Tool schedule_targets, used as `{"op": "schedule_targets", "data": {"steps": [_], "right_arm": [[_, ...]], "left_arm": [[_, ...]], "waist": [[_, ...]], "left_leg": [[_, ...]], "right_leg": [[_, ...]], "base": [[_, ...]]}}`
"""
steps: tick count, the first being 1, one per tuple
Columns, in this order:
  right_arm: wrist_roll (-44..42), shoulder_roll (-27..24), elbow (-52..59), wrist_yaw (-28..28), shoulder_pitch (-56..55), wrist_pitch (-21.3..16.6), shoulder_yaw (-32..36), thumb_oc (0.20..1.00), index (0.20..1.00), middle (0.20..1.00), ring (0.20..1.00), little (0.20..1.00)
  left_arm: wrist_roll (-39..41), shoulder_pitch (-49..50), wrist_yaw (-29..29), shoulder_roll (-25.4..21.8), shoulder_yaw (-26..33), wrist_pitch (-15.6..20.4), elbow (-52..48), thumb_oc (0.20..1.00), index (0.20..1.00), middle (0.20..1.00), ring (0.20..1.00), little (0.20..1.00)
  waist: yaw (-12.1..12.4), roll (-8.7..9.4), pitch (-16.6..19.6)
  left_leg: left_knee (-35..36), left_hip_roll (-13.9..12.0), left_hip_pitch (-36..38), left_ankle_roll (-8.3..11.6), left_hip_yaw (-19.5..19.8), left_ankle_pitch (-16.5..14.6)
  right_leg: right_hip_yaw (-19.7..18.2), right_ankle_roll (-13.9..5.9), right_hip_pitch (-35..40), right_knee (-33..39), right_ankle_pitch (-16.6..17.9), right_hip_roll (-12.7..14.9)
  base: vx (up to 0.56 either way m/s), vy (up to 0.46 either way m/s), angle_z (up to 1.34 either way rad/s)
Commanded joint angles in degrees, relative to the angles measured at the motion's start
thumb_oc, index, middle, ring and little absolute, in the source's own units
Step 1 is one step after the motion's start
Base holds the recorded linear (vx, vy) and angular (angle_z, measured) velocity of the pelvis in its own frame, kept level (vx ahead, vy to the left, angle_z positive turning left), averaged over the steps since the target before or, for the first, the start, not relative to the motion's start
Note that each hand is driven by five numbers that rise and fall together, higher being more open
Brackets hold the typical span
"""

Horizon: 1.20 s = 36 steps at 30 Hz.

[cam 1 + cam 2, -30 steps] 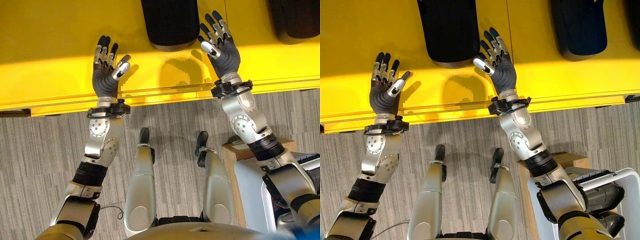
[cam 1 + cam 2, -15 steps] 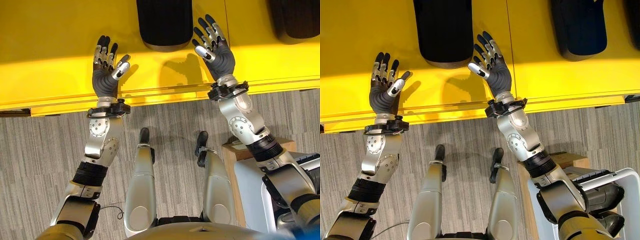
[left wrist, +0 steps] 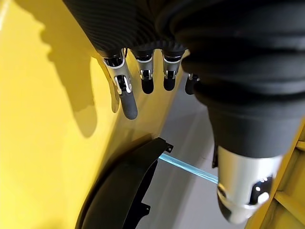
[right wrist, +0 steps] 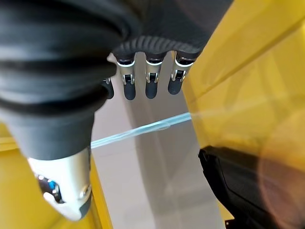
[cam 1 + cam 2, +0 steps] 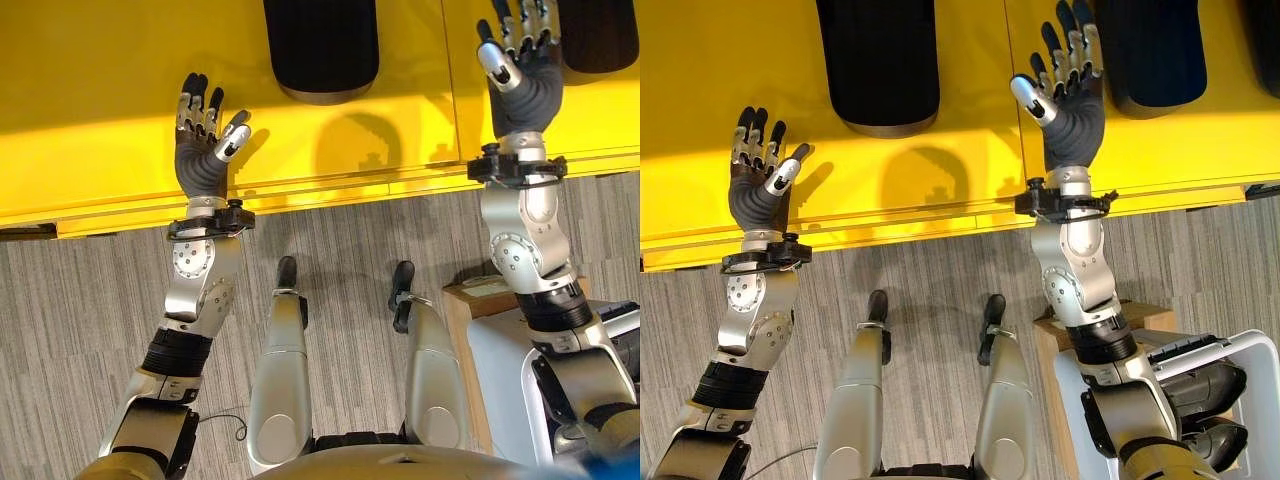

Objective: Move parts from the plastic box to the shelf.

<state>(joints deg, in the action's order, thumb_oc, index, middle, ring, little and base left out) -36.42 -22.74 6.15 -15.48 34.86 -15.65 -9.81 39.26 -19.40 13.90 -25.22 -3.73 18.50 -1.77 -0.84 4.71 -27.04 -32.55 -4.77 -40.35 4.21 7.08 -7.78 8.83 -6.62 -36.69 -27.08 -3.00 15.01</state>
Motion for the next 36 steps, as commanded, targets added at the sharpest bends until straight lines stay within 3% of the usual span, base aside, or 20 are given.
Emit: {"op": "schedule_targets", "data": {"steps": [1,4,5,6,7,11,15,18,21,27,33,36], "right_arm": [[2.5,0.2,7.2,1.3,-2.5,-3.5,2.8,1.0,1.0,1.0,1.0,1.0],[-0.1,0.1,9.9,4.7,-7.1,-2.9,3.1,1.0,1.0,1.0,1.0,1.0],[-2.0,0.8,10.7,6.0,-9.5,-2.9,3.2,1.0,1.0,1.0,1.0,1.0],[-2.1,0.8,10.7,6.1,-9.6,-2.9,3.1,1.0,1.0,1.0,1.0,1.0],[-5.3,1.2,11.8,8.8,-12.9,-2.5,3.0,1.0,1.0,1.0,1.0,1.0],[-6.9,1.0,12.5,11.4,-16.4,-1.5,3.1,1.0,1.0,1.0,1.0,1.0],[-9.0,-0.5,13.7,16.4,-22.8,1.4,4.2,1.0,1.0,1.0,1.0,1.0],[-8.0,-1.5,11.9,17.2,-28.2,3.1,8.2,1.0,1.0,1.0,1.0,1.0],[-7.3,-1.5,11.5,17.3,-30.8,3.6,10.5,1.0,1.0,1.0,1.0,1.0],[-5.8,-1.3,11.0,18.5,-35.2,5.5,12.9,1.0,1.0,1.0,1.0,1.0],[-6.9,0.6,11.1,19.9,-38.7,6.8,14.2,1.0,1.0,1.0,1.0,1.0],[-7.4,3.1,11.2,20.5,-41.8,7.3,14.9,1.0,1.0,1.0,1.0,1.0]], "left_arm": [[0.6,8.8,1.7,0.9,2.6,-1.1,0.6,1.0,1.0,1.0,1.0,1.0],[1.8,13.4,-0.8,0.5,4.5,-1.2,-2.3,1.0,1.0,1.0,1.0,1.0],[2.9,15.4,-2.2,0.6,5.1,-1.0,-3.8,1.0,1.0,1.0,1.0,1.0],[2.9,15.5,-2.2,0.6,5.2,-1.0,-3.8,1.0,1.0,1.0,1.0,1.0],[4.1,17.5,-3.1,1.4,6.5,-0.7,-5.0,1.0,1.0,1.0,1.0,1.0],[4.1,20.0,-4.7,1.2,7.7,-0.6,-6.4,1.0,1.0,1.0,1.0,1.0],[1.5,24.0,-8.1,0.7,9.3,-1.4,-8.2,1.0,1.0,1.0,1.0,1.0],[-1.1,26.8,-10.9,0.9,8.9,-2.2,-8.9,1.0,1.0,1.0,1.0,1.0],[-0.1,28.3,-11.5,2.7,8.4,-2.8,-8.0,1.0,1.0,1.0,1.0,1.0],[-4.3,30.7,-12.5,3.1,9.2,-3.4,-9.8,1.0,1.0,1.0,1.0,1.0],[-6.0,32.6,-13.6,3.7,9.4,-3.8,-10.6,1.0,1.0,1.0,1.0,1.0],[-6.9,33.0,-13.9,2.9,9.5,-3.7,-10.4,1.0,1.0,1.0,1.0,1.0]], "waist": [[0.1,0.55,1.0],[0.3,0.67,1.8],[0.5,0.81,2.3],[0.5,0.88,2.5],[0.6,1.06,3.3],[0.5,1.0,4.8],[0.3,0.49,8.4],[-0.2,0.09,12.6],[-0.5,-0.1,14.9],[-1.0,0.12,18.6],[-1.1,0.8,19.3],[-2.6,0.78,18.9]], "left_leg": [[2.7,1.0,1.2,-3.82,-4.9,0.3],[4.0,0.8,3.5,-3.57,-4.6,0.6],[6.1,0.5,5.1,-3.75,-4.6,2.7],[5.9,0.5,5.9,-3.43,-4.3,1.1],[9.0,0.2,8.8,-3.49,-4.5,3.6],[13.8,0.1,13.6,-3.23,-4.7,5.2],[23.3,-0.4,21.5,-2.42,-5.3,8.8],[30.2,-0.2,26.5,-1.83,-5.9,11.7],[35.0,0.2,29.9,-1.75,-6.8,13.1],[37.6,1.4,33.4,-2.44,-8.6,12.5],[36.7,4.2,35.4,-4.46,-9.5,9.8],[36.5,5.8,35.3,-5.78,-10.4,9.2]], "right_leg": [[0.7,0.48,3.9,-7.0,-5.6,-2.3],[1.0,0.4,6.3,-5.7,-5.5,-2.6],[1.7,0.64,8.0,-3.3,-3.6,-2.8],[1.3,0.2,8.7,-3.6,-4.9,-2.9],[2.1,0.27,11.7,-0.3,-2.5,-3.1],[2.5,-0.23,16.5,4.4,-1.1,-3.4],[3.4,-1.21,23.7,14.2,2.0,-3.5],[4.1,-2.13,28.9,22.4,5.1,-3.8],[4.2,-2.84,31.4,25.9,7.4,-3.5],[3.4,-4.41,33.9,28.6,9.9,-2.0],[1.7,-6.1,35.4,27.7,12.1,0.6],[-0.7,-6.89,33.9,26.8,15.8,2.0]], "base": [[0.0,0.0,0.0],[0.0,-0.008,-0.01],[0.04,-0.034,0.0],[0.02,-0.045,0.0],[0.1,-0.04,-0.02],[0.05,-0.006,0.01],[0.12,0.005,0.0],[0.11,0.047,0.02],[0.08,0.058,-0.05],[0.05,0.092,-0.09],[0.05,0.142,-0.09],[-0.02,0.233,-0.06]]}}
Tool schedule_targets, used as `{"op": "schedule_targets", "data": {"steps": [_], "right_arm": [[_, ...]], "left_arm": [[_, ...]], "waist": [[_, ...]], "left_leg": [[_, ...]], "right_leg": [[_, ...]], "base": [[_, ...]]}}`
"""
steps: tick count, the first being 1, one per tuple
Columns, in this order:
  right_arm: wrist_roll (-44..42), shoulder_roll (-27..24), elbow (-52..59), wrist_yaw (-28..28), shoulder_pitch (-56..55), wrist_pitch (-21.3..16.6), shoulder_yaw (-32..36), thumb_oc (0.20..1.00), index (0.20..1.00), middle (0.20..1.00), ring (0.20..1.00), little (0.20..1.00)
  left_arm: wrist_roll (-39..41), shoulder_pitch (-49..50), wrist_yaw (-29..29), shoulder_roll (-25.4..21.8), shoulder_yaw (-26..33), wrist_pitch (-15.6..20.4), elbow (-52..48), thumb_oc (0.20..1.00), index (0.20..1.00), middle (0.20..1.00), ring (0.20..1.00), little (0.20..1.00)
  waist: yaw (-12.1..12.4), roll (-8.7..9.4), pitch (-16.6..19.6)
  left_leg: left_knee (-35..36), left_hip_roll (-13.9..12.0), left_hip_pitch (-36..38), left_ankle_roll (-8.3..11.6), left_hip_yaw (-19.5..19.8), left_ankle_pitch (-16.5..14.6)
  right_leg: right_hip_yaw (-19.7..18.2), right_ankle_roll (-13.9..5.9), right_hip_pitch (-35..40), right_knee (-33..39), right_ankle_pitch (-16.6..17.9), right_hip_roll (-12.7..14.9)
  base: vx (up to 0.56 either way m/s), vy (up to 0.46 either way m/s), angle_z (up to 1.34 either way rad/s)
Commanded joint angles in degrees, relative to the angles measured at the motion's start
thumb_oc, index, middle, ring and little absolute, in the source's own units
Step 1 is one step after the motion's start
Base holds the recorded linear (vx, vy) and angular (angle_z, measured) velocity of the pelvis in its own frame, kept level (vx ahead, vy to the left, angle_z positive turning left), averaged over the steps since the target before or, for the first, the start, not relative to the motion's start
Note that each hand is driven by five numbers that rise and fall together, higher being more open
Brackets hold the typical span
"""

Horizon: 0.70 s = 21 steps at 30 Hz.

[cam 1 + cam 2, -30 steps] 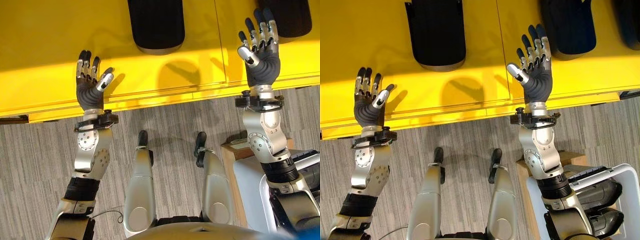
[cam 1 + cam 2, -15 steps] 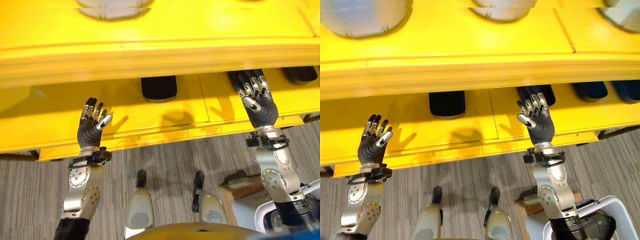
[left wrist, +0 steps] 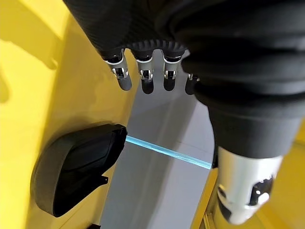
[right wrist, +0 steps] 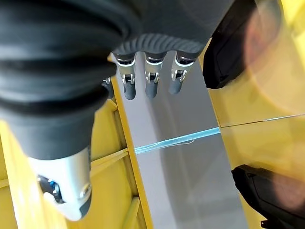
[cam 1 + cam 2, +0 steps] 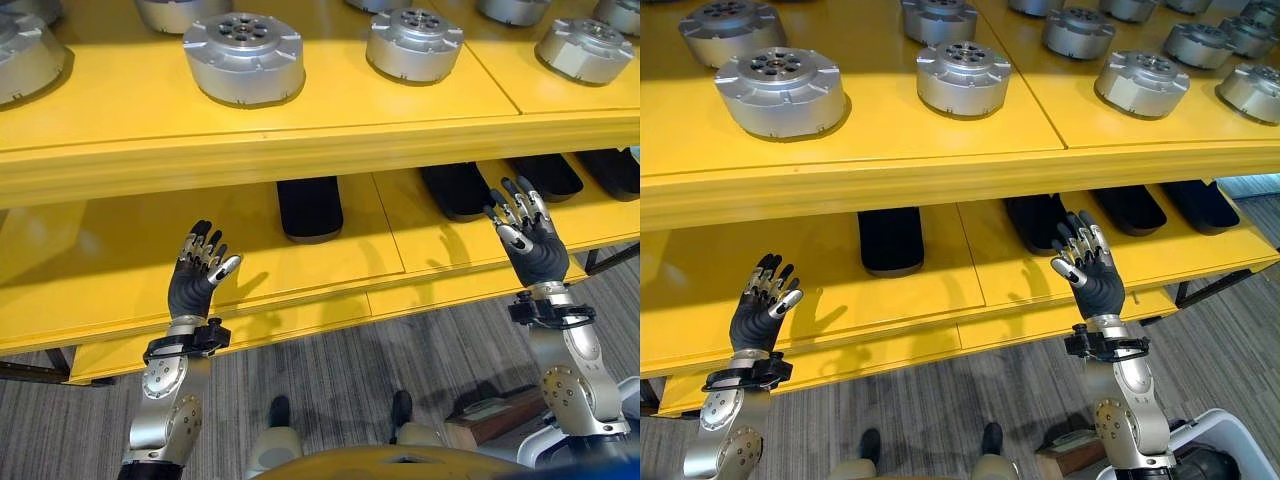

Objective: Move parts from the plastic box to the shelf.

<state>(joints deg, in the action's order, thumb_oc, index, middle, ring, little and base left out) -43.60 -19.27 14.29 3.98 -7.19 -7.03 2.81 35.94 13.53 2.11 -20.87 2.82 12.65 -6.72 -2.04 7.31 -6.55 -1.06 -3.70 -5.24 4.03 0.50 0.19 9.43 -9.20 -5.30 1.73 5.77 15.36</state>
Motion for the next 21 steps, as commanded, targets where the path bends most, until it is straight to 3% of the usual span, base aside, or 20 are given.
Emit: {"op": "schedule_targets", "data": {"steps": [1,4,5,6,7,8,9,11,12,13,15,21], "right_arm": [[-0.7,0.8,3.1,0.7,-0.4,-1.7,2.5,1.0,1.0,1.0,1.0,1.0],[-1.1,1.8,2.9,0.1,0.3,-2.1,1.9,1.0,1.0,1.0,1.0,1.0],[-1.0,2.0,2.1,-0.3,3.2,-2.8,-1.3,1.0,1.0,1.0,1.0,1.0],[-1.0,1.9,2.0,-0.3,3.3,-2.8,-1.3,1.0,1.0,1.0,1.0,1.0],[-1.3,1.5,1.8,-0.4,4.9,-2.7,-2.5,1.0,1.0,1.0,1.0,1.0],[-1.3,1.4,1.8,-0.4,5.0,-2.7,-2.6,1.0,1.0,1.0,1.0,1.0],[-1.5,1.4,1.8,-0.3,5.3,-2.5,-2.9,1.0,1.0,1.0,1.0,1.0],[-2.2,1.9,1.5,-0.6,5.8,-1.9,-3.6,1.0,1.0,1.0,1.0,1.0],[-2.2,1.9,1.6,-0.6,5.7,-1.9,-3.7,1.0,1.0,1.0,1.0,1.0],[-2.4,2.1,1.7,-0.5,4.8,-1.4,-3.5,1.0,1.0,1.0,1.0,1.0],[-2.5,2.2,2.2,0.0,3.6,-1.0,-2.8,1.0,1.0,1.0,1.0,1.0],[-3.1,1.8,3.7,1.2,0.5,-0.6,-0.9,1.0,1.0,1.0,1.0,1.0]], "left_arm": [[-4.0,-0.8,-2.0,-2.4,2.3,2.2,-5.1,1.0,1.0,1.0,1.0,1.0],[-4.3,-1.3,-1.4,-3.3,2.2,2.4,-4.9,1.0,1.0,1.0,1.0,1.0],[-4.7,-1.7,0.1,-4.4,3.6,2.7,-5.7,1.0,1.0,1.0,1.0,1.0],[-4.7,-1.7,0.2,-4.3,3.7,2.7,-5.7,1.0,1.0,1.0,1.0,1.0],[-4.6,-1.0,0.0,-3.9,4.1,2.6,-6.2,1.0,1.0,1.0,1.0,1.0],[-4.6,-1.0,0.0,-3.8,4.2,2.6,-6.3,1.0,1.0,1.0,1.0,1.0],[-4.2,-0.5,0.1,-3.5,4.4,2.6,-6.4,1.0,1.0,1.0,1.0,1.0],[-2.3,0.7,1.3,-2.4,5.7,2.1,-5.5,1.0,1.0,1.0,1.0,1.0],[-2.3,0.8,1.3,-2.5,5.8,2.1,-5.5,1.0,1.0,1.0,1.0,1.0],[-3.4,2.7,1.5,-1.9,7.2,1.6,-5.7,1.0,1.0,1.0,1.0,1.0],[-3.5,4.3,1.0,-1.2,8.2,1.4,-5.6,1.0,1.0,1.0,1.0,1.0],[-3.0,5.9,-0.3,0.1,7.6,1.0,-5.4,1.0,1.0,1.0,1.0,1.0]], "waist": [[-2.3,-1.91,-2.1],[-2.7,-1.76,-2.9],[0.5,-2.39,-5.4],[0.5,-2.43,-5.7],[0.9,-2.98,-5.8],[0.9,-2.69,-6.2],[1.2,-2.99,-6.2],[2.1,-2.46,-6.2],[2.2,-2.43,-6.2],[2.6,-1.57,-5.5],[2.6,-0.8,-4.9],[1.7,-1.12,-3.8]], "left_leg": [[5.0,5.0,-0.6,-5.91,-4.2,1.2],[4.8,4.7,-1.5,-6.17,-5.5,1.2],[1.9,2.3,-2.6,-5.84,-10.3,-0.3],[1.6,2.2,-2.5,-5.79,-10.3,-0.5],[1.8,0.6,-0.9,-5.51,-12.6,-1.9],[1.6,0.8,-1.3,-5.85,-13.5,-0.8],[1.9,0.0,-0.1,-5.65,-14.1,-2.1],[2.6,-0.9,0.8,-5.85,-17.9,-2.1],[2.8,-0.9,0.9,-5.85,-18.0,-2.0],[4.0,-0.9,1.5,-5.26,-19.7,-1.6],[4.7,-1.1,1.9,-4.41,-21.3,-0.9],[5.1,-2.3,2.6,-3.14,-22.4,0.5]], "right_leg": [[-2.4,-4.47,1.1,-1.9,8.8,1.8],[-3.2,-4.62,-1.6,-2.1,11.1,1.2],[8.6,-5.19,-2.8,-5.3,9.1,2.4],[8.6,-5.16,-2.6,-5.5,9.0,2.3],[11.8,-4.87,-1.2,-7.9,5.8,3.1],[12.2,-4.21,-1.6,-8.0,6.4,3.5],[10.8,-4.59,-1.5,-9.6,4.9,3.3],[10.1,-4.46,-0.8,-11.3,5.0,4.2],[10.0,-4.47,-0.8,-11.1,5.1,4.1],[11.9,-5.09,1.4,-7.0,6.9,4.4],[12.6,-5.38,2.4,-2.5,7.0,3.5],[11.2,-5.09,3.2,0.3,6.5,2.0]], "base": [[-0.09,0.152,-0.12],[-0.15,0.108,-0.31],[-0.2,0.123,-1.13],[-0.14,0.223,-2.49],[-0.02,0.096,-2.64],[0.05,0.115,-2.07],[-0.01,0.023,-0.92],[-0.05,0.007,-0.76],[-0.07,-0.088,-0.91],[0.01,-0.119,-0.74],[0.03,-0.142,-0.81],[0.05,-0.119,-0.19]]}}
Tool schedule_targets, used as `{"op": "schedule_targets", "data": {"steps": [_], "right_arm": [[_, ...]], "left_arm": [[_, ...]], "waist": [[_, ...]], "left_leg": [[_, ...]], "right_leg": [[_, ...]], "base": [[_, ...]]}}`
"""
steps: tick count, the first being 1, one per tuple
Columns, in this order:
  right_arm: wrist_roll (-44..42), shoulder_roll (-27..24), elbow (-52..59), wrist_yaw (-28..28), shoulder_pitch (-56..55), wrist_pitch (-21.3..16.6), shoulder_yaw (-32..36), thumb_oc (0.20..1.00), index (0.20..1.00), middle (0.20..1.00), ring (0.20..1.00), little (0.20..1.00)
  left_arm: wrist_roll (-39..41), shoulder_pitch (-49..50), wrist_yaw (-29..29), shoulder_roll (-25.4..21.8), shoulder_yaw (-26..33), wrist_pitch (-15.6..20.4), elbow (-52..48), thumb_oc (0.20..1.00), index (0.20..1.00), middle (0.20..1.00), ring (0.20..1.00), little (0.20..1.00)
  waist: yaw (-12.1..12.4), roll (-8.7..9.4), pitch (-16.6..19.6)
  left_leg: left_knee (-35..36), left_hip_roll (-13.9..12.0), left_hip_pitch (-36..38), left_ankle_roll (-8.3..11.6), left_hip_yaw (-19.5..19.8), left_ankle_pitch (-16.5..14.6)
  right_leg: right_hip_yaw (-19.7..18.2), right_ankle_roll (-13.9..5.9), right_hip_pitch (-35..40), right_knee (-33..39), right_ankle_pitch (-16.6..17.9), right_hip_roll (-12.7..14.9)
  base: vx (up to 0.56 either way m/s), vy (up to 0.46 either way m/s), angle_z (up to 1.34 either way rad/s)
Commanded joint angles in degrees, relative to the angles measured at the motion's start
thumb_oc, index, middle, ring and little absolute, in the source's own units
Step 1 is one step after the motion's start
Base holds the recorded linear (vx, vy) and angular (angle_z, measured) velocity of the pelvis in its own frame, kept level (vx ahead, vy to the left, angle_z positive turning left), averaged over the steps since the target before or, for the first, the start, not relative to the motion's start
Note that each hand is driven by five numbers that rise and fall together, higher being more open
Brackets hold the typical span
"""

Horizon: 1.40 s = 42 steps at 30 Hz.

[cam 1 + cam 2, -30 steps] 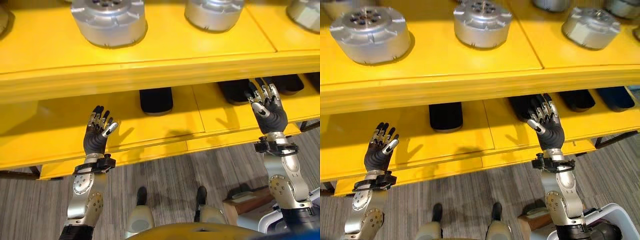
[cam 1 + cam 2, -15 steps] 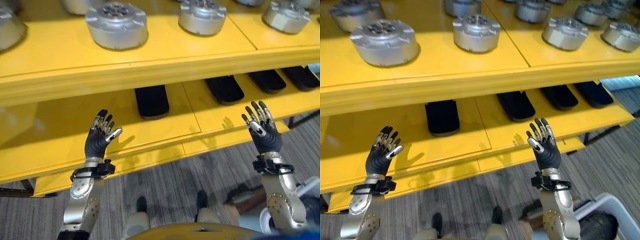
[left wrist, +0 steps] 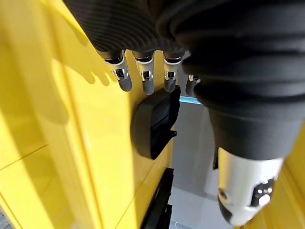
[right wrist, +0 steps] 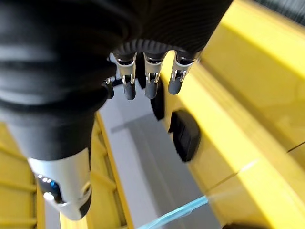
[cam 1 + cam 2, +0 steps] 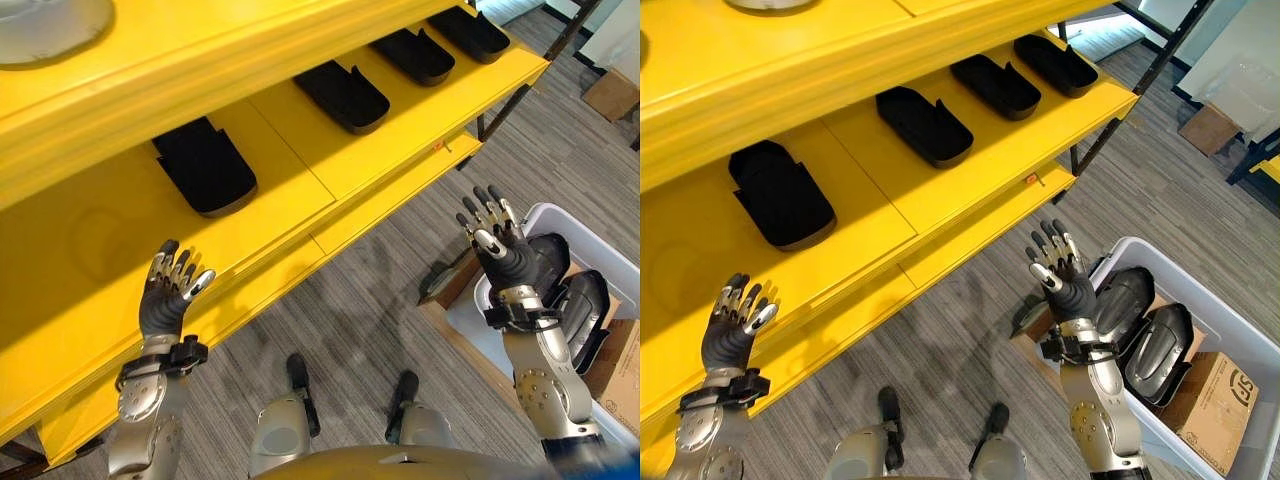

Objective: Move parts from the plastic box to the shelf.

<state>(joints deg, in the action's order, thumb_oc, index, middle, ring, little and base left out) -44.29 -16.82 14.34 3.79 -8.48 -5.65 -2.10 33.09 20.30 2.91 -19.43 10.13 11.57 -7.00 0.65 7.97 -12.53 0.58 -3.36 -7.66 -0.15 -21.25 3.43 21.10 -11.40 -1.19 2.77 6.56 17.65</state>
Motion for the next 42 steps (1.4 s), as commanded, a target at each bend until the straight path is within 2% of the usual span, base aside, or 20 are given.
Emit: {"op": "schedule_targets", "data": {"steps": [1,10,14,15,16,17,18,19,20,21,22,24,25,27,28,29,33,40,41,42], "right_arm": [[-2.6,-0.5,3.9,1.7,0.3,-2.3,5.3,1.0,1.0,1.0,1.0,1.0],[-2.1,-1.6,4.3,2.0,-4.1,-3.3,8.5,1.0,1.0,1.0,1.0,1.0],[-1.6,-2.2,4.0,2.0,-5.3,-3.7,9.3,1.0,1.0,1.0,1.0,1.0],[-1.2,-2.5,3.9,2.0,-5.9,-3.9,9.8,1.0,1.0,1.0,1.0,1.0],[0.7,-2.8,3.2,1.4,-7.2,-4.8,10.8,1.0,1.0,1.0,1.0,1.0],[1.7,-3.0,2.7,0.8,-7.3,-5.1,10.9,1.0,1.0,1.0,1.0,1.0],[2.2,-3.0,2.4,0.5,-7.3,-5.3,11.0,1.0,1.0,1.0,1.0,1.0],[3.1,-3.0,1.3,-0.3,-6.5,-5.9,10.6,1.0,1.0,1.0,1.0,1.0],[3.2,-3.0,0.8,-0.4,-6.1,-5.8,10.1,1.0,1.0,1.0,1.0,1.0],[3.6,-3.1,-0.2,-0.6,-4.8,-5.9,9.1,1.0,1.0,1.0,1.0,1.0],[3.7,-3.3,-1.0,-0.4,-3.3,-5.5,8.2,1.0,1.0,1.0,1.0,1.0],[4.4,-3.8,-2.1,-0.6,-2.0,-5.3,7.5,1.0,1.0,1.0,1.0,1.0],[4.8,-4.3,-3.4,-0.7,-0.6,-5.3,6.9,1.0,1.0,1.0,1.0,1.0],[5.9,-4.4,-4.4,-1.0,1.3,-5.4,5.1,1.0,1.0,1.0,1.0,1.0],[6.3,-4.3,-4.6,-1.2,1.7,-5.2,4.6,1.0,1.0,1.0,1.0,1.0],[6.1,-3.5,-4.2,-0.3,1.9,-5.0,3.5,1.0,1.0,1.0,1.0,1.0],[5.6,-2.5,-4.5,-0.7,1.7,-4.4,3.1,1.0,1.0,1.0,1.0,1.0],[5.1,-1.2,-5.5,-1.5,4.0,-3.4,-0.3,1.0,1.0,1.0,1.0,1.0],[5.3,-0.9,-5.8,-1.4,4.4,-3.2,-1.0,1.0,1.0,1.0,1.0,1.0],[5.6,-0.9,-5.8,-1.3,4.4,-3.0,-1.0,1.0,1.0,1.0,1.0,1.0]], "left_arm": [[-0.3,-0.8,-1.6,-1.1,-0.4,1.9,-5.0,1.0,1.0,1.0,1.0,1.0],[-0.7,-3.0,-3.8,-0.5,-4.7,1.9,-3.7,1.0,1.0,1.0,1.0,1.0],[-0.7,-4.8,-3.8,-0.6,-6.3,2.2,-3.1,1.0,1.0,1.0,1.0,1.0],[-0.8,-5.3,-3.8,-0.6,-6.5,2.3,-3.0,1.0,1.0,1.0,1.0,1.0],[-0.9,-6.8,-3.6,-0.6,-7.6,2.6,-2.6,1.0,1.0,1.0,1.0,1.0],[-0.9,-7.6,-3.4,-0.7,-8.1,2.7,-2.4,1.0,1.0,1.0,1.0,1.0],[-1.0,-8.2,-3.4,-0.7,-8.5,2.7,-2.1,1.0,1.0,1.0,1.0,1.0],[-1.1,-8.8,-3.0,-0.6,-8.8,2.8,-2.1,1.0,1.0,1.0,1.0,1.0],[-1.0,-8.7,-2.9,-0.4,-8.6,2.8,-2.3,1.0,1.0,1.0,1.0,1.0],[-1.2,-8.5,-2.5,0.0,-8.4,2.9,-2.5,1.0,1.0,1.0,1.0,1.0],[-1.1,-8.1,-2.3,0.5,-8.2,2.9,-2.7,1.0,1.0,1.0,1.0,1.0],[-1.0,-7.1,-2.3,1.5,-8.0,3.2,-2.6,1.0,1.0,1.0,1.0,1.0],[-1.6,-7.9,-2.0,1.5,-8.6,3.6,-1.7,1.0,1.0,1.0,1.0,1.0],[-1.8,-8.5,-1.6,1.6,-9.4,3.8,-0.9,1.0,1.0,1.0,1.0,1.0],[-1.8,-8.4,-1.7,1.8,-9.6,3.9,-0.7,1.0,1.0,1.0,1.0,1.0],[-1.1,-8.1,-2.1,2.1,-10.1,3.9,-0.5,1.0,1.0,1.0,1.0,1.0],[-0.6,-9.8,-0.8,1.8,-10.8,4.2,0.3,1.0,1.0,1.0,1.0,1.0],[-0.5,-11.1,1.3,0.4,-11.4,4.3,0.8,1.0,1.0,1.0,1.0,1.0],[-0.6,-11.3,1.7,0.2,-11.4,4.2,0.9,1.0,1.0,1.0,1.0,1.0],[-0.8,-11.9,1.7,0.0,-11.5,4.0,1.1,1.0,1.0,1.0,1.0,1.0]], "waist": [[-1.8,-2.36,2.3],[-5.6,-6.99,2.9],[-7.0,-7.8,2.4],[-7.6,-7.82,2.3],[-8.2,-7.54,1.1],[-8.0,-7.35,0.7],[-8.0,-7.12,0.5],[-7.7,-6.43,0.1],[-7.1,-6.15,0.1],[-5.7,-5.77,0.2],[-4.8,-5.38,0.3],[-4.3,-5.41,0.7],[-3.0,-5.96,0.1],[-1.7,-6.83,-0.1],[-1.0,-7.07,-0.3],[-1.5,-7.73,0.0],[-3.1,-7.43,2.2],[-3.7,-6.96,3.6],[-3.7,-7.07,3.8],[-4.0,-7.13,3.4]], "left_leg": [[3.6,-3.7,5.5,1.82,-1.2,-2.3],[3.8,-11.1,8.2,7.22,-3.7,2.3],[2.3,-13.4,9.0,8.37,-4.3,3.3],[1.0,-14.1,9.0,8.5,-4.3,3.4],[-4.9,-16.3,8.2,9.22,-2.0,5.7],[-7.5,-16.6,7.3,9.37,0.0,6.8],[-9.4,-16.4,6.3,9.04,1.6,6.7],[-13.3,-14.7,3.6,6.67,6.6,6.4],[-13.0,-12.2,2.9,5.45,9.9,4.5],[-11.6,-6.5,1.2,3.69,16.5,0.9],[-10.2,-2.2,0.0,2.62,20.9,-1.8],[-5.4,-1.4,-1.7,3.02,23.2,0.9],[-2.1,2.0,-6.2,3.29,25.4,5.4],[1.9,5.3,-8.4,3.47,27.8,7.7],[1.9,5.9,-8.5,3.44,28.9,8.2],[3.0,4.8,-5.0,2.71,28.6,7.7],[3.5,4.2,-2.7,1.96,25.0,6.2],[4.4,4.9,-0.5,-0.67,20.7,3.8],[4.4,5.2,0.0,-1.25,20.4,3.1],[4.4,5.4,1.0,-1.74,20.4,2.2]], "right_leg": [[-0.8,-2.39,-0.6,-0.3,3.8,-1.2],[-3.0,1.71,0.3,0.0,-3.8,-7.6],[-4.6,3.54,0.4,-1.5,-6.2,-10.1],[-5.2,4.13,0.5,-1.7,-6.9,-10.8],[-6.8,6.15,1.6,-1.8,-8.2,-13.5],[-7.5,6.7,1.7,-1.7,-8.4,-14.3],[-8.1,7.27,2.0,-1.3,-8.5,-14.7],[-9.3,8.06,1.3,-1.1,-8.0,-15.0],[-10.8,8.1,1.0,-1.0,-8.0,-15.1],[-13.2,7.95,0.7,-1.0,-7.8,-15.1],[-15.5,7.63,0.8,-1.0,-7.8,-15.2],[-18.5,7.73,1.8,-0.5,-7.5,-16.3],[-20.5,7.95,2.9,-0.4,-7.1,-17.0],[-23.1,8.36,4.1,0.0,-7.7,-19.1],[-25.0,8.43,4.8,-0.2,-8.3,-19.5],[-27.4,8.4,5.3,0.0,-8.8,-20.2],[-29.6,7.11,4.5,-0.4,-9.5,-17.8],[-33.2,4.37,2.4,-2.8,-9.1,-15.4],[-33.4,3.79,1.5,-4.7,-9.3,-15.1],[-33.6,3.14,-0.4,-10.5,-9.4,-15.5]], "base": [[0.05,-0.131,-0.2],[0.04,-0.196,-0.2],[0.02,-0.206,-0.11],[0.05,-0.381,-0.15],[0.06,-0.471,-0.13],[0.06,-0.442,-0.33],[-0.06,-0.25,-0.5],[-0.06,-0.149,-0.56],[-0.03,-0.056,-0.94],[0.09,0.044,-1.05],[0.15,0.036,-1.42],[0.21,0.052,-1.47],[0.21,0.097,-1.28],[0.17,0.105,-1.0],[0.18,0.204,-1.93],[0.16,0.253,-2.25],[0.14,0.246,-0.89],[0.1,0.17,-0.55],[0.12,0.216,-0.44],[0.1,0.167,-0.19]]}}
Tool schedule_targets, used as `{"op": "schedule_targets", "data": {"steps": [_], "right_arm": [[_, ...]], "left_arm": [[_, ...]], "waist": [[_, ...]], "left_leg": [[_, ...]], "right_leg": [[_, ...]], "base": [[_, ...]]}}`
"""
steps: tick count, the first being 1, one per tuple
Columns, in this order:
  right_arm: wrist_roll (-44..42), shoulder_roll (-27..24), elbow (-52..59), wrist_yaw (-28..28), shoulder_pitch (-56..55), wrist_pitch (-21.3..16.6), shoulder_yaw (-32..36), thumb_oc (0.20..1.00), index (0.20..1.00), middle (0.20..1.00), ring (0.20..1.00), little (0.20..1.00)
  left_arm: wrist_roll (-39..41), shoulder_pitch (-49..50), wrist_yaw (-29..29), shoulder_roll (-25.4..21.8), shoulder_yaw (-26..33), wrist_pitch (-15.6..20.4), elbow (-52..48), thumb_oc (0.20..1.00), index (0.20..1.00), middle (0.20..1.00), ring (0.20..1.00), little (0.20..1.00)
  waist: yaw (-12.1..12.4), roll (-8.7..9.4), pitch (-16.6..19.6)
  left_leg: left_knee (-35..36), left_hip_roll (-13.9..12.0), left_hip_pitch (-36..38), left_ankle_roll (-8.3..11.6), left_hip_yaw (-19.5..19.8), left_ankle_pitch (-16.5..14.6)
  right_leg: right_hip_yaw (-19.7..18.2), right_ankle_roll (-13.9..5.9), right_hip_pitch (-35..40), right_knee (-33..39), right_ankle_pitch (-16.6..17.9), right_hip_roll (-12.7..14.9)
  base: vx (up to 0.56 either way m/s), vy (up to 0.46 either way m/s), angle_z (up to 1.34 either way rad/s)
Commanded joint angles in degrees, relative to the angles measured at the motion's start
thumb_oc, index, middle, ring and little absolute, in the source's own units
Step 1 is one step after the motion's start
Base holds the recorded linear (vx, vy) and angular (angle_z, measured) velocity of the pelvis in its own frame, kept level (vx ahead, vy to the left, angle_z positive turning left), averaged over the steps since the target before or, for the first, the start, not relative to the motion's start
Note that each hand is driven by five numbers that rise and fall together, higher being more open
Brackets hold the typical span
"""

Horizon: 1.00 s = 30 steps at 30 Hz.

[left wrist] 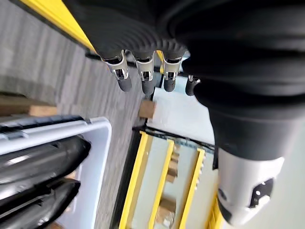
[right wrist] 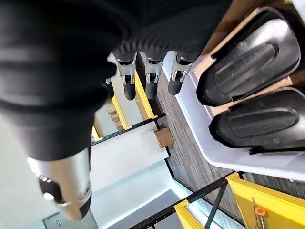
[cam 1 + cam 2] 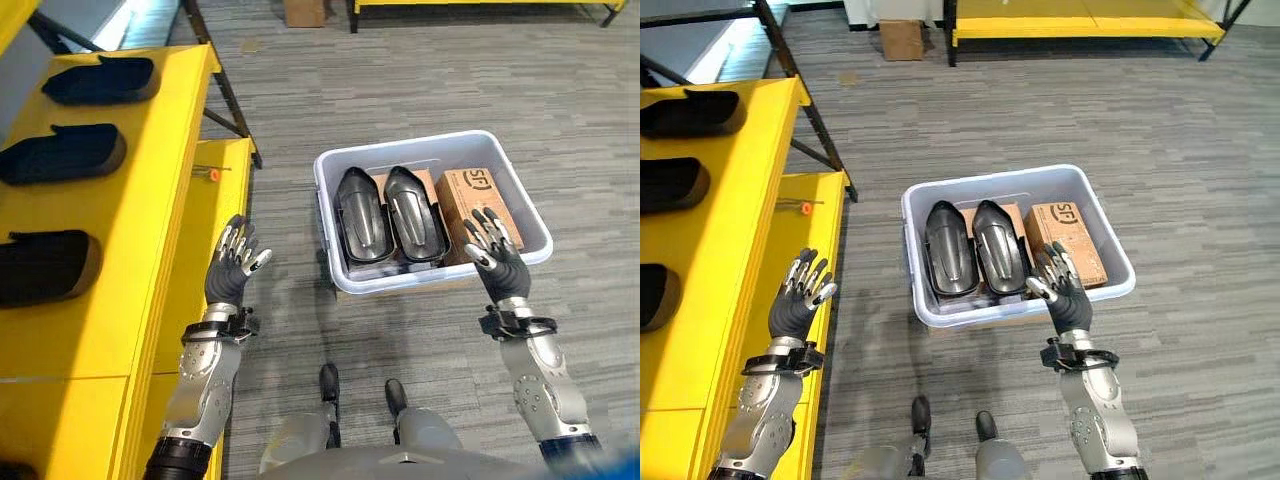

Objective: Move parts from the plastic box to the shelf.

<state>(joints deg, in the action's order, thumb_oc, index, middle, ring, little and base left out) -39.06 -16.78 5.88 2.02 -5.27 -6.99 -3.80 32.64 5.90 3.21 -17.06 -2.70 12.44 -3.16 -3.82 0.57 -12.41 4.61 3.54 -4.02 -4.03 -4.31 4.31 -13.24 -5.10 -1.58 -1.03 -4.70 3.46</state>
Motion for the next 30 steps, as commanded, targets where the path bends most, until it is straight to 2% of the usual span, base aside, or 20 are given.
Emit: {"op": "schedule_targets", "data": {"steps": [1,4,5,6,7,8,10,11,12,13,14,16,17,21,22,27,30], "right_arm": [[0.3,-1.0,2.6,0.4,1.2,-1.7,0.7,1.0,1.0,1.0,1.0,1.0],[0.3,-0.8,2.7,0.7,1.9,-1.5,-0.5,1.0,1.0,1.0,1.0,1.0],[0.3,-0.8,2.6,0.8,2.3,-1.3,-1.4,1.0,1.0,1.0,1.0,1.0],[0.3,-0.8,2.6,0.8,2.3,-1.3,-1.4,1.0,1.0,1.0,1.0,1.0],[0.5,-0.6,2.5,0.7,2.6,-0.9,-1.9,1.0,1.0,1.0,1.0,1.0],[0.5,-0.6,2.5,0.7,2.6,-0.9,-1.9,1.0,1.0,1.0,1.0,1.0],[0.3,-0.6,2.4,0.6,3.0,-0.8,-1.9,1.0,1.0,1.0,1.0,1.0],[0.4,-0.7,2.5,0.6,2.9,-0.6,-1.5,1.0,1.0,1.0,1.0,1.0],[0.5,-0.7,2.7,0.7,2.7,-0.6,-1.3,1.0,1.0,1.0,1.0,1.0],[0.9,-0.6,2.8,0.6,2.3,-0.7,-1.0,1.0,1.0,1.0,1.0,1.0],[1.1,-0.8,2.9,0.7,2.1,-0.7,-0.9,1.0,1.0,1.0,1.0,1.0],[1.0,-1.0,3.5,0.7,1.5,-0.7,-0.5,1.0,1.0,1.0,1.0,1.0],[1.6,-1.7,3.3,0.3,2.1,-0.8,-0.3,1.0,1.0,1.0,1.0,1.0],[2.1,-3.4,3.1,-0.8,3.0,-1.9,0.7,1.0,1.0,1.0,1.0,1.0],[1.6,-4.2,2.8,-1.4,3.9,-2.5,0.7,1.0,1.0,1.0,1.0,1.0],[1.9,-4.8,3.0,-1.6,4.1,-2.6,0.8,1.0,1.0,1.0,1.0,1.0],[1.5,-4.8,3.3,-1.5,2.8,-2.8,0.8,1.0,1.0,1.0,1.0,1.0]], "left_arm": [[-0.4,2.5,1.4,-2.3,1.4,3.1,-2.7,1.0,1.0,1.0,1.0,1.0],[-1.0,1.7,1.8,-3.3,1.3,2.7,-2.3,1.0,1.0,1.0,1.0,1.0],[-1.5,1.7,2.1,-4.0,1.5,2.4,-2.3,1.0,1.0,1.0,1.0,1.0],[-1.5,1.7,2.1,-4.0,1.5,2.4,-2.3,1.0,1.0,1.0,1.0,1.0],[-1.7,1.9,2.1,-4.4,2.1,2.3,-2.7,1.0,1.0,1.0,1.0,1.0],[-1.7,2.0,2.1,-4.4,2.1,2.3,-2.7,1.0,1.0,1.0,1.0,1.0],[-1.5,2.6,1.9,-4.4,2.4,2.3,-3.1,1.0,1.0,1.0,1.0,1.0],[-1.5,2.7,2.1,-4.1,2.8,2.5,-3.3,1.0,1.0,1.0,1.0,1.0],[-1.6,2.8,2.1,-4.0,3.0,2.5,-3.2,1.0,1.0,1.0,1.0,1.0],[-2.4,3.4,2.0,-3.8,3.2,2.4,-3.1,1.0,1.0,1.0,1.0,1.0],[-3.0,3.7,1.7,-3.6,3.0,2.4,-3.1,1.0,1.0,1.0,1.0,1.0],[-2.9,3.6,1.4,-3.1,2.7,2.3,-3.0,1.0,1.0,1.0,1.0,1.0],[-2.8,2.9,1.7,-2.4,2.2,2.6,-3.4,1.0,1.0,1.0,1.0,1.0],[-1.5,1.9,1.6,-1.0,1.4,2.5,-3.2,1.0,1.0,1.0,1.0,1.0],[-1.2,1.6,1.9,-0.6,0.9,2.5,-3.2,1.0,1.0,1.0,1.0,1.0],[-1.1,1.4,1.9,-0.4,0.7,2.2,-3.0,1.0,1.0,1.0,1.0,1.0],[-1.0,2.0,1.6,0.1,0.9,1.9,-3.0,1.0,1.0,1.0,1.0,1.0]], "waist": [[0.5,0.28,3.2],[-0.7,0.52,0.9],[-0.6,0.12,-0.5],[-0.6,0.15,-0.5],[-0.2,-0.12,-1.0],[-0.3,-0.15,-1.1],[-0.5,-0.55,-1.4],[-1.0,-0.54,-2.1],[-1.1,-0.45,-2.3],[-1.1,-0.14,-2.7],[-1.3,0.23,-2.7],[-1.3,0.58,-2.2],[-1.1,1.16,-0.6],[-1.5,-0.03,0.8],[-1.8,-0.78,1.1],[-2.0,-1.4,0.9],[-1.9,-1.09,0.0]], "left_leg": [[0.4,-1.5,-2.6,2.15,3.4,1.3],[0.4,-1.5,-0.7,1.38,2.9,0.3],[0.3,-1.9,0.6,1.01,2.5,-0.3],[0.3,-1.9,0.6,1.02,2.5,-0.3],[0.4,-2.1,2.0,0.96,1.6,-1.5],[0.3,-2.1,2.1,0.96,1.7,-1.6],[0.4,-2.3,3.2,1.48,1.7,-2.6],[0.4,-2.5,4.5,2.15,1.9,-3.6],[0.4,-2.6,5.0,2.59,2.0,-4.0],[0.4,-3.2,6.9,3.54,1.3,-5.2],[0.4,-3.2,7.5,3.82,1.1,-5.4],[0.4,-2.8,7.7,4.14,1.5,-5.6],[0.4,-3.6,7.8,5.4,1.4,-6.4],[0.4,-8.2,8.0,8.32,2.7,-5.8],[0.4,-11.0,8.2,9.88,3.2,-4.8],[-0.3,-12.9,8.7,10.51,3.0,-3.4],[-10.4,-14.4,5.4,10.48,3.4,0.3]], "right_leg": [[0.7,-3.14,-0.2,-7.1,1.6,-1.4],[2.0,-4.92,-6.0,-17.9,7.5,-2.5],[4.4,-4.71,-9.5,-22.0,9.4,-2.4],[4.4,-4.7,-9.5,-22.2,9.3,-2.4],[8.2,-3.84,-11.7,-19.6,9.2,0.1],[8.4,-3.83,-11.5,-19.5,9.1,0.2],[10.7,-3.6,-11.8,-11.0,9.0,2.1],[11.5,-4.2,-13.2,-3.2,12.0,4.6],[12.0,-4.63,-13.9,-0.4,13.1,5.9],[16.7,-5.83,-13.7,4.4,15.6,7.7],[17.6,-6.13,-13.0,4.3,16.9,8.1],[18.9,-6.2,-11.0,5.4,16.6,8.7],[22.1,-6.68,-9.8,5.1,19.1,9.6],[25.1,-5.02,-7.3,3.9,14.7,8.0],[26.0,-3.83,-6.9,2.8,12.2,6.3],[25.9,-2.61,-7.3,0.5,9.6,4.8],[24.6,-0.31,-5.8,-0.4,7.1,3.0]], "base": [[0.06,0.096,-0.18],[-0.01,0.056,-0.17],[0.01,0.072,-0.3],[0.09,0.084,-0.27],[0.07,0.026,-0.19],[0.12,0.014,-0.36],[0.17,-0.056,-0.64],[0.24,-0.106,-0.47],[0.29,-0.17,-0.28],[0.23,-0.17,-0.16],[0.22,-0.16,-0.03],[0.17,-0.138,0.53],[0.3,-0.3,1.03],[0.25,-0.312,0.41],[0.19,-0.296,0.32],[0.11,-0.149,0.24],[0.1,-0.178,0.07]]}}
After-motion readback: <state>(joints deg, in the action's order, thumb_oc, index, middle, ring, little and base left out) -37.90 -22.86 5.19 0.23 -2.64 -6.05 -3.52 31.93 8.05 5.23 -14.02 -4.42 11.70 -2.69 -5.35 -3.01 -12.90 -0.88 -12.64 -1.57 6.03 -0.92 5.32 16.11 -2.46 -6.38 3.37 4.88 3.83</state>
